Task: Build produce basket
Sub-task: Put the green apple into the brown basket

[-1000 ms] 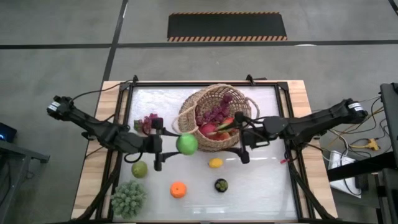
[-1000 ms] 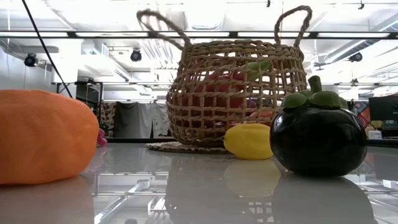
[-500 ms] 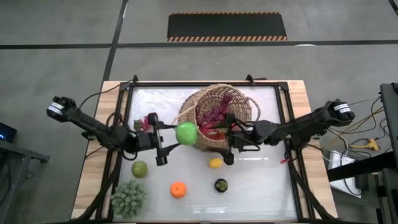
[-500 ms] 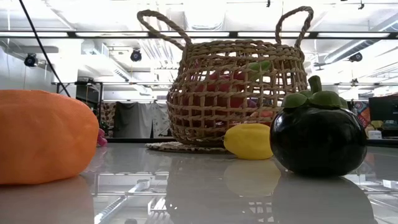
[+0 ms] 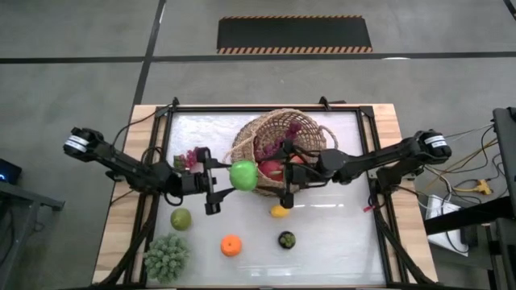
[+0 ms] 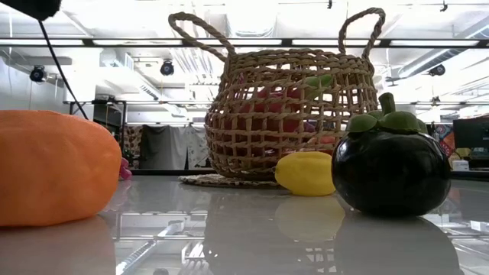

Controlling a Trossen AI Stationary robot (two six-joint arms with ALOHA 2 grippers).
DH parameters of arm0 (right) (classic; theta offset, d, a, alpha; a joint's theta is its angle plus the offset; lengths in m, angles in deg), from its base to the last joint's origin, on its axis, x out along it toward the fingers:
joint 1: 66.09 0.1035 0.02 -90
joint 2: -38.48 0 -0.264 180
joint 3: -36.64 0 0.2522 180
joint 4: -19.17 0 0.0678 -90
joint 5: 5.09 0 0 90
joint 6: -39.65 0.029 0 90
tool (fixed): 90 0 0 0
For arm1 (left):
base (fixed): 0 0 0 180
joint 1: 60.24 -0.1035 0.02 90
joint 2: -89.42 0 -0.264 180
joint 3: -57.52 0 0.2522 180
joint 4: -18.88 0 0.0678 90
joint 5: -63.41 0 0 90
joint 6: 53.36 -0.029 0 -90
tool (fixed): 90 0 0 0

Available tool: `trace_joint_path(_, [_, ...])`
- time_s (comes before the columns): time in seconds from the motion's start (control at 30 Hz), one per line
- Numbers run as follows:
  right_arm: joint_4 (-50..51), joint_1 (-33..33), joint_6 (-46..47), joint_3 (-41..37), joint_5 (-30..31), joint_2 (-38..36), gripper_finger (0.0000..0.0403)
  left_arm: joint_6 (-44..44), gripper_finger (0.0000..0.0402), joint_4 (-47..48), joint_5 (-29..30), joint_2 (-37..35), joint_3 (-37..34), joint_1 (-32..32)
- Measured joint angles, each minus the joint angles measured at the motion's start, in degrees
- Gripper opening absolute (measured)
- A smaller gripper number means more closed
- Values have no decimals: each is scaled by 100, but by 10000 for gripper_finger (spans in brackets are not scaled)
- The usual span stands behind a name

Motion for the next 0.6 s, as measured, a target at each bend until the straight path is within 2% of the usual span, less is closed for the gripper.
trace_joint_path(0.27, [60,-27,-15,115,23,84,327,-1,249,-167,-121,144,-3,-88])
trace_joint_path(0.6, [83,-39,-85,181,-331,75,327,-4,249,-166,-183,214,-3,-130])
